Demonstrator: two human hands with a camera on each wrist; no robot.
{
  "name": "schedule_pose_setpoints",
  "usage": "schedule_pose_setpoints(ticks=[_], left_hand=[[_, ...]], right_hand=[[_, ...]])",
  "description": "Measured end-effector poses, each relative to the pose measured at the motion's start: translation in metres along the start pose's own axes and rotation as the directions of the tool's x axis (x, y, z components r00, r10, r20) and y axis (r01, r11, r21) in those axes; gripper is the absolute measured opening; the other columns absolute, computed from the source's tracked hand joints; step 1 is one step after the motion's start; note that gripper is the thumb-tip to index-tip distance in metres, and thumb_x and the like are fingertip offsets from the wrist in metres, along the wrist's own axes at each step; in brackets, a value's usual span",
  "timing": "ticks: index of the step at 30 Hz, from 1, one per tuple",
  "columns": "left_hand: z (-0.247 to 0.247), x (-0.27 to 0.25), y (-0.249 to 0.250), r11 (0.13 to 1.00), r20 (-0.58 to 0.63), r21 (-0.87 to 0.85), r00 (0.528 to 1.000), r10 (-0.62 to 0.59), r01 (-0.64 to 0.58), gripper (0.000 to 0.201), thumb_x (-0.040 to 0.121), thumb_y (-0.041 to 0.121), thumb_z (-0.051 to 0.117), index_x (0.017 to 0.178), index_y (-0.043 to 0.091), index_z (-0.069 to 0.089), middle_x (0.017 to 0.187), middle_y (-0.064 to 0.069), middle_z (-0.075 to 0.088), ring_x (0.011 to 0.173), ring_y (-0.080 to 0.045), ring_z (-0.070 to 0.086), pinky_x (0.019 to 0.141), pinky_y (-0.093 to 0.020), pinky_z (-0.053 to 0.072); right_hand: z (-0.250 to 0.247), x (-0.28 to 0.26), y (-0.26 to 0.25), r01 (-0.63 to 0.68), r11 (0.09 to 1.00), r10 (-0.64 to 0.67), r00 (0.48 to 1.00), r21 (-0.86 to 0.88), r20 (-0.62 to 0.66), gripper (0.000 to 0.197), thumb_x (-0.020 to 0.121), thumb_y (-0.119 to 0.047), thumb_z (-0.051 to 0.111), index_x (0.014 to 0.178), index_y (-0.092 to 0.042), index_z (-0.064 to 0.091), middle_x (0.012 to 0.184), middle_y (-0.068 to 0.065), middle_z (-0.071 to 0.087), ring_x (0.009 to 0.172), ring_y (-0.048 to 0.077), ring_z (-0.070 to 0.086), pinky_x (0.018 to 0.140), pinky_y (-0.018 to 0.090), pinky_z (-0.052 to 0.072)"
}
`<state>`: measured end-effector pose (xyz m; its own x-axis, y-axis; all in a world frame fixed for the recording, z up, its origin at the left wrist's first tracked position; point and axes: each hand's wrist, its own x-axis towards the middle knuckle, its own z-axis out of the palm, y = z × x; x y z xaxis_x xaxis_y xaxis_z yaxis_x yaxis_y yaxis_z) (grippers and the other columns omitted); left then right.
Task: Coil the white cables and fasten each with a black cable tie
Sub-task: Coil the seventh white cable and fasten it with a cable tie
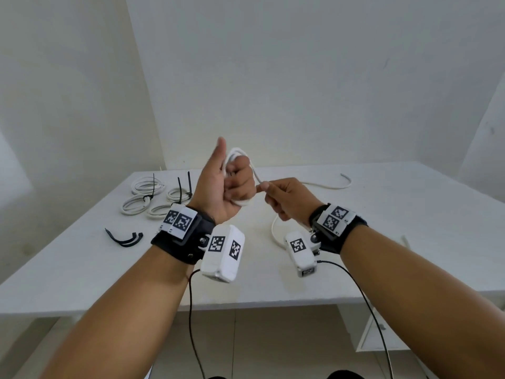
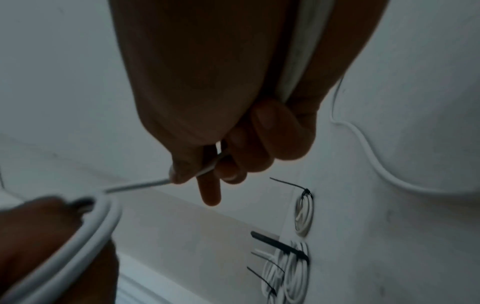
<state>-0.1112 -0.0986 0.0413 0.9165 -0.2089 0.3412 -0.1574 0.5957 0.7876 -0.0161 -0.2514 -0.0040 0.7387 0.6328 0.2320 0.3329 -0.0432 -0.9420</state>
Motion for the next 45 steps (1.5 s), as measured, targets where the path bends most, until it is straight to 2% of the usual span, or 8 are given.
schedule_pose_setpoints(ticks=[11, 17, 21, 25, 29, 35, 41, 45], left_hand=[[-0.008, 0.016, -0.010, 0.855, -0.576, 0.517, 0.729, 0.370, -0.025, 0.052, 0.101, 0.056, 0.033, 0.064, 0.019, 0.033, 0.049, 0.004, 0.031, 0.041, -0.013, 0.029, 0.048, -0.027, 0.022], [-0.031, 0.002, -0.022, 0.301, -0.406, 0.902, 0.842, 0.356, 0.308, 0.054, 0.102, 0.047, 0.039, 0.063, 0.010, 0.042, 0.049, 0.003, 0.043, 0.045, -0.013, 0.040, 0.052, -0.026, 0.033], [-0.032, -0.003, -0.018, 0.169, -0.430, 0.899, 0.886, 0.172, 0.404, 0.055, 0.103, 0.046, 0.038, 0.064, 0.009, 0.048, 0.055, -0.001, 0.050, 0.054, -0.015, 0.048, 0.061, -0.029, 0.036], [-0.024, -0.012, -0.010, 0.183, -0.374, 0.911, 0.927, -0.012, 0.370, 0.072, 0.104, 0.052, 0.016, 0.059, 0.008, 0.051, 0.049, -0.008, 0.052, 0.038, -0.014, 0.043, 0.044, -0.019, 0.034], [-0.027, -0.017, -0.014, 0.482, -0.270, 0.812, 0.944, -0.191, 0.329, 0.075, 0.089, 0.074, 0.007, 0.072, 0.012, 0.046, 0.054, -0.005, 0.048, 0.038, -0.015, 0.034, 0.041, -0.022, 0.023], [-0.023, -0.023, -0.004, 0.649, -0.157, 0.695, 0.946, -0.285, 0.311, 0.079, 0.064, 0.092, 0.047, 0.072, 0.014, 0.034, 0.055, 0.003, 0.026, 0.045, -0.010, 0.014, 0.041, -0.020, 0.011], [-0.019, -0.032, 0.002, 0.688, -0.056, 0.700, 0.975, -0.217, 0.193, 0.016, 0.079, 0.015, 0.071, 0.076, 0.014, 0.055, 0.054, -0.002, 0.030, 0.044, -0.014, 0.032, 0.046, -0.024, 0.033], [-0.016, -0.031, 0.004, 0.720, -0.102, 0.673, 0.985, -0.138, 0.170, 0.026, 0.088, 0.021, 0.060, 0.105, 0.001, 0.058, 0.055, -0.004, 0.037, 0.060, -0.018, 0.050, 0.069, -0.027, 0.049]], right_hand=[[0.040, -0.014, -0.027, 0.188, 0.668, 0.086, 0.941, -0.720, 0.326, 0.025, 0.103, -0.018, 0.038, 0.115, -0.007, 0.057, 0.082, -0.002, 0.058, 0.068, 0.011, 0.051, 0.069, 0.026, 0.041], [0.038, -0.018, -0.042, 0.334, 0.538, -0.007, 0.920, -0.774, 0.392, 0.022, 0.100, -0.022, 0.051, 0.106, -0.011, 0.069, 0.071, -0.008, 0.063, 0.069, 0.008, 0.056, 0.067, 0.023, 0.044], [0.033, -0.018, -0.048, 0.340, 0.613, -0.091, 0.927, -0.713, 0.364, 0.011, 0.092, -0.021, 0.065, 0.092, -0.017, 0.075, 0.075, -0.006, 0.072, 0.074, 0.009, 0.065, 0.073, 0.028, 0.053], [0.027, -0.020, -0.053, 0.357, 0.674, -0.181, 0.929, -0.646, 0.323, 0.010, 0.087, -0.020, 0.071, 0.092, -0.023, 0.079, 0.082, -0.007, 0.074, 0.078, 0.010, 0.067, 0.077, 0.028, 0.055], [0.016, -0.015, -0.061, 0.342, 0.762, -0.268, 0.939, -0.550, 0.213, 0.009, 0.081, -0.015, 0.077, 0.085, -0.023, 0.079, 0.069, -0.011, 0.070, 0.066, 0.011, 0.064, 0.065, 0.024, 0.051], [0.022, -0.013, -0.051, 0.502, 0.721, -0.474, 0.860, -0.478, 0.189, 0.012, 0.085, -0.024, 0.075, 0.079, -0.033, 0.071, 0.086, -0.017, 0.054, 0.072, 0.008, 0.051, 0.065, 0.016, 0.040], [0.029, -0.012, -0.042, 0.465, 0.879, -0.445, 0.879, -0.105, 0.171, 0.014, 0.091, -0.021, 0.065, 0.099, -0.020, 0.077, 0.104, -0.006, 0.066, 0.103, 0.017, 0.064, 0.091, 0.039, 0.053], [0.036, -0.010, -0.042, 0.438, 0.898, -0.430, 0.895, -0.048, 0.117, 0.015, 0.089, -0.027, 0.066, 0.097, -0.028, 0.079, 0.103, -0.003, 0.060, 0.101, 0.018, 0.062, 0.091, 0.046, 0.053]])
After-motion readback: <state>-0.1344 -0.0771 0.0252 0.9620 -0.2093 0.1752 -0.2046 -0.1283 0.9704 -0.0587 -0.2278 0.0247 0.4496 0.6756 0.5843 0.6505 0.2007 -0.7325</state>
